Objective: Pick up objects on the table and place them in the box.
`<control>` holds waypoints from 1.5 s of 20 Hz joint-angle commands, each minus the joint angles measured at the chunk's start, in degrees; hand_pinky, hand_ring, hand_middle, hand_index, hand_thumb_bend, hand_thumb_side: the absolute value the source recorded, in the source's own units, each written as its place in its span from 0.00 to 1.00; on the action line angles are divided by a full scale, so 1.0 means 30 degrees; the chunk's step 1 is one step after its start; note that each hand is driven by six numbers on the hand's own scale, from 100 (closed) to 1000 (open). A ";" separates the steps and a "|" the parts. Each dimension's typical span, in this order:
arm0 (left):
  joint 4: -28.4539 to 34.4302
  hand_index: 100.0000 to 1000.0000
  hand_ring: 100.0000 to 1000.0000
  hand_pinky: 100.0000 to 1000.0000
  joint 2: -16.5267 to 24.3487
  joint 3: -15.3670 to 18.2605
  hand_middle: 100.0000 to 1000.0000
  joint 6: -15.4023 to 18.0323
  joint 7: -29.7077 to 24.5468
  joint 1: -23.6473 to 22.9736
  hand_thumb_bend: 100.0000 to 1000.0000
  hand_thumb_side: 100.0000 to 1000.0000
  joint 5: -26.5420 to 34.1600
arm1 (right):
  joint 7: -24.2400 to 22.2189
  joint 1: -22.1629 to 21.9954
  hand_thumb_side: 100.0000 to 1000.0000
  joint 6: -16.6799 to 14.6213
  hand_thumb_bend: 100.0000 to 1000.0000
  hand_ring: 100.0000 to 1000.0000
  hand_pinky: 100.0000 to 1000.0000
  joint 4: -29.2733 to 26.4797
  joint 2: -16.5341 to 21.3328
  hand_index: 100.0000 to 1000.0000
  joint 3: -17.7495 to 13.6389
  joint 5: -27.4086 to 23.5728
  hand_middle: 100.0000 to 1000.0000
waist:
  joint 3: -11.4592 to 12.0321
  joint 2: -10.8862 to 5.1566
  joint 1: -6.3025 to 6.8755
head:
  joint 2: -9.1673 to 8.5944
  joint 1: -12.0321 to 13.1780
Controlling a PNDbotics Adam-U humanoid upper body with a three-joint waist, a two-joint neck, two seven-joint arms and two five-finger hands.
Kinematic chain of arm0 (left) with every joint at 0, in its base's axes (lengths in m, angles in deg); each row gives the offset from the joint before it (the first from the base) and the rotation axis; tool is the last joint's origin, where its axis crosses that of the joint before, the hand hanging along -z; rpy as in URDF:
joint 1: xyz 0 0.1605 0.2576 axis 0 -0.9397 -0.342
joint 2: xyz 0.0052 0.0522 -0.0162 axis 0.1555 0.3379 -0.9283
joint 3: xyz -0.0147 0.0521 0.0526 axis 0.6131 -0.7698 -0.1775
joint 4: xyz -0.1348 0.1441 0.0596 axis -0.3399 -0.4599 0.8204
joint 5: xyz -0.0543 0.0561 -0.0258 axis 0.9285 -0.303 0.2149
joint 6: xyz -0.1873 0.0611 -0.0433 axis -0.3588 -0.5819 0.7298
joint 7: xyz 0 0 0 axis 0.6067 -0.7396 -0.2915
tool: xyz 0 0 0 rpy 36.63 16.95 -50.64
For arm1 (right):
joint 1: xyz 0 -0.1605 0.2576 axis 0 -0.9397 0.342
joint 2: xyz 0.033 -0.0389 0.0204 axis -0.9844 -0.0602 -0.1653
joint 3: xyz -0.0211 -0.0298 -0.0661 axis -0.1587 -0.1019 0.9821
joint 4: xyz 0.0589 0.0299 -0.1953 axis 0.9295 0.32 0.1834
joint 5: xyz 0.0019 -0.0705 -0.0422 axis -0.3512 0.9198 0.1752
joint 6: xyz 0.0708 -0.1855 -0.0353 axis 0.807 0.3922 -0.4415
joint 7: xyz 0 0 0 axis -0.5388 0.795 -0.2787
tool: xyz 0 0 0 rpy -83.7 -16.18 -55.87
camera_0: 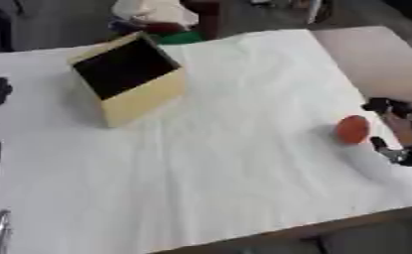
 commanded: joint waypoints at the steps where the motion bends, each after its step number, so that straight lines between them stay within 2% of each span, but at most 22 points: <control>1: 0.0293 0.87 0.71 0.81 0.0135 -0.0075 0.64 0.0030 -0.0106 0.0093 0.00 0.78 0.0003 | -0.0191 0.0384 0.13 -0.0128 0.00 1.00 0.86 0.0075 0.1007 0.92 -0.0022 0.0857 0.89 | 0.0024 -0.0241 -0.0058 | 0.0083 -0.0099; 9: 0.0282 0.87 0.71 0.81 0.0105 -0.0088 0.64 0.0042 -0.0149 0.0080 0.00 0.78 0.0015 | 0.0288 0.0940 0.14 -0.0055 0.00 1.00 0.87 0.0596 0.1140 0.90 0.0124 0.2490 0.90 | 0.0096 -0.0236 -0.0041 | 0.0100 -0.0187; 19: 0.0293 0.87 0.71 0.81 0.0085 -0.0125 0.64 0.0047 -0.0213 0.0066 0.00 0.78 0.0044 | 0.1777 0.1651 0.14 0.0659 0.00 1.00 0.86 0.1837 0.1332 0.90 0.0165 0.3420 0.89 | 0.0206 -0.0242 0.0002 | 0.0094 -0.0348; 30: 0.0300 0.87 0.71 0.81 0.0071 -0.0176 0.64 0.0065 -0.0270 0.0104 0.00 0.78 0.0062 | 0.1795 0.2243 0.16 0.0608 0.00 1.00 0.87 0.3631 0.1288 0.90 0.0498 0.4617 0.90 | 0.0372 -0.0213 -0.0038 | 0.0115 -0.0486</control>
